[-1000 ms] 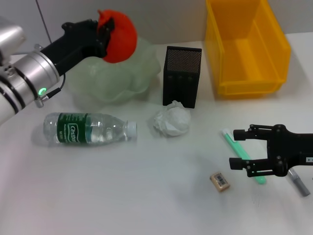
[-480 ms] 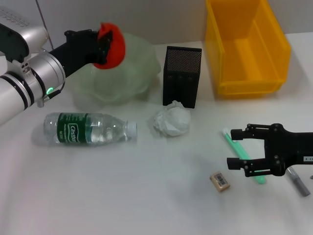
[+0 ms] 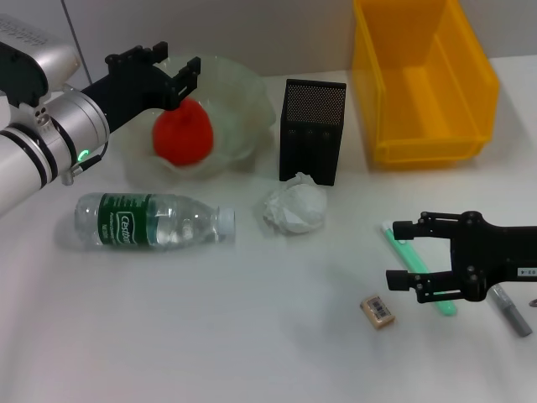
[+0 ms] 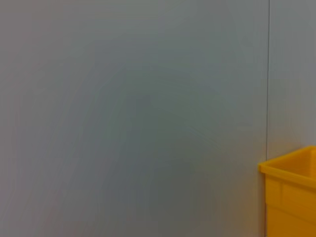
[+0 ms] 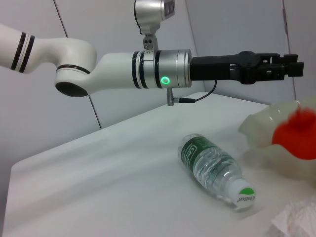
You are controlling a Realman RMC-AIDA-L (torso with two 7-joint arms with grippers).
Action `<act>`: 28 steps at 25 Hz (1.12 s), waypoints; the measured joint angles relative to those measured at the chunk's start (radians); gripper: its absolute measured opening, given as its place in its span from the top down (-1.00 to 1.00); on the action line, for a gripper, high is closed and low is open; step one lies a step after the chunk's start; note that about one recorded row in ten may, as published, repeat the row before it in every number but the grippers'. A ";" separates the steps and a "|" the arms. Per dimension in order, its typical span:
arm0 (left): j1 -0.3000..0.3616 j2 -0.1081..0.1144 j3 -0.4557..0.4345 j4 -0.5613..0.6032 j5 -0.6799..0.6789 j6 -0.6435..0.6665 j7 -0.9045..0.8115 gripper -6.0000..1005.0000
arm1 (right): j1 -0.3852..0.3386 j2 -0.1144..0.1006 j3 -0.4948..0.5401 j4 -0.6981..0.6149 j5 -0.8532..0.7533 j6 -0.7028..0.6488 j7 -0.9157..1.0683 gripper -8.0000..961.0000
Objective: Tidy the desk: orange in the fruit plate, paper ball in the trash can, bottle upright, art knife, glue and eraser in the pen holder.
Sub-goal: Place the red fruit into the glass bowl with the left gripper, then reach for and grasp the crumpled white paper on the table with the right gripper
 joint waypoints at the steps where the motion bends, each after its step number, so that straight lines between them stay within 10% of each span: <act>1: 0.000 0.000 0.000 0.000 0.000 0.000 0.000 0.21 | 0.000 0.001 0.000 0.000 0.000 0.000 0.000 -0.71; 16: 0.033 0.004 0.026 0.041 0.008 0.136 -0.159 -0.39 | -0.002 0.002 0.008 -0.001 0.006 0.010 0.000 -0.71; 23: 0.218 0.023 0.250 0.355 0.070 0.354 -0.487 -0.49 | 0.005 -0.004 0.012 -0.002 0.010 0.013 0.007 -0.71; 28: 0.255 0.062 0.231 0.432 0.265 0.544 -0.665 -0.57 | 0.014 -0.006 0.024 -0.003 0.012 0.013 0.013 -0.71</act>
